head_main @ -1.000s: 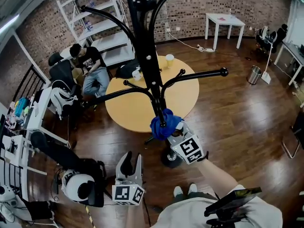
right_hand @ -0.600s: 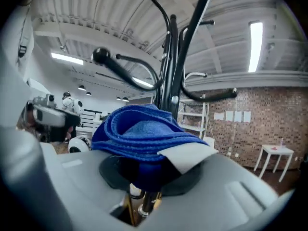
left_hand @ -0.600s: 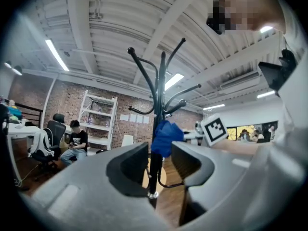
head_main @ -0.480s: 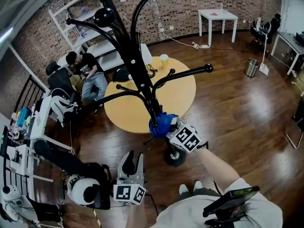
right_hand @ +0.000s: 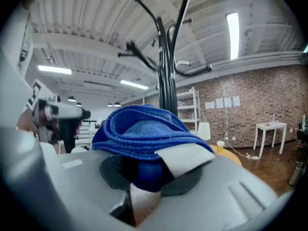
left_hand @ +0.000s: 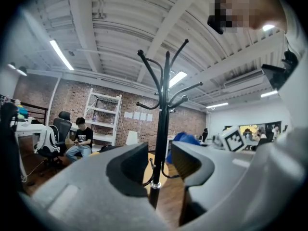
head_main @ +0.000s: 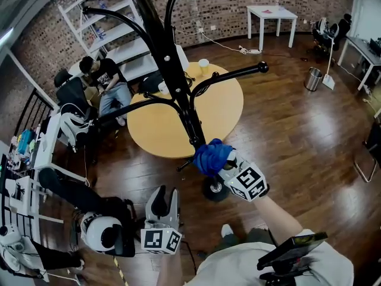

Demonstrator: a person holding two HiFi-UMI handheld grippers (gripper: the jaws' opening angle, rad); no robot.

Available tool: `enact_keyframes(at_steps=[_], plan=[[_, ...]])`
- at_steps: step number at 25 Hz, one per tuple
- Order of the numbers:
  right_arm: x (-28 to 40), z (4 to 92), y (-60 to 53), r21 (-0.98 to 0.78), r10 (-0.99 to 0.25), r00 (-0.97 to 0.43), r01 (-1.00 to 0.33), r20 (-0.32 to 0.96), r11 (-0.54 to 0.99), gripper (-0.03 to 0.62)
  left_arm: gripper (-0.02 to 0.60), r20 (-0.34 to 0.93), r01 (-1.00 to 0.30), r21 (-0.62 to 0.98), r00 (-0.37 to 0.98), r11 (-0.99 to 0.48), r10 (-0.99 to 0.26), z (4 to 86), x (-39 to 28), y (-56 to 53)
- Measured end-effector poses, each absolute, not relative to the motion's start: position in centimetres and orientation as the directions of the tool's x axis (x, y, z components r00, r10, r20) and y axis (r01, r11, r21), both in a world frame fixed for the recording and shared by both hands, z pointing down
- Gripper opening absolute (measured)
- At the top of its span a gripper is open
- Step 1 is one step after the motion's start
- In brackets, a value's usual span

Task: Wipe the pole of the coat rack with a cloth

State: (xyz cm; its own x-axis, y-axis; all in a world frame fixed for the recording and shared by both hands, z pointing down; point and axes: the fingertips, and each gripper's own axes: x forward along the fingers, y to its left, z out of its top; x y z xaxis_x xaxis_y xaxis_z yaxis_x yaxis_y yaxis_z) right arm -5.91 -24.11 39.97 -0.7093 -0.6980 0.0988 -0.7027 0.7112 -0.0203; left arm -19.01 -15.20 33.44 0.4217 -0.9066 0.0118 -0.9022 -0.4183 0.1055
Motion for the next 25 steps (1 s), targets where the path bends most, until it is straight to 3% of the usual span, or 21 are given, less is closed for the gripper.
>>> enact_keyframes(at_steps=[3,7,10,16,20,25], plan=[[-3.4,32.8,-19.2,0.041,-0.676,-0.736,-0.677,-0.028,0.735,0.098,0.147,0.015,-0.899,0.107,0.429,-0.425,-0.903,33.5,-17.4,-14.6],[-0.7,30.4,-17.1,0.045,-0.677,-0.733,-0.68,-0.065,0.731,0.098,0.13,-0.004,-0.904,0.098,0.417,-0.415,-0.909,33.4,-15.3,-14.9],[-0.1,32.4,-16.2,0.025,-0.66,-0.75,-0.661,-0.039,0.75,0.098,0.014,-0.026,-0.918,0.07,0.391,-0.391,-0.92,34.0,-14.7,-14.9],[0.5,44.5,-14.4,0.01,-0.534,-0.845,-0.534,0.022,0.846,0.098,0.002,-0.032,-0.927,0.109,0.358,-0.36,-0.933,45.1,-11.9,-16.7],[-1.1,56.5,-22.2,0.017,-0.513,-0.857,-0.513,0.053,0.858,0.098,0.002,-0.006,-0.939,0.099,0.332,-0.33,-0.943,54.2,-11.5,-17.2],[-4.0,63.0,-29.7,0.087,-0.453,-0.891,-0.452,-0.011,0.888,0.098,0.002,-0.021,-0.958,0.093,0.272,-0.273,-0.962,63.2,-13.0,-18.3]])
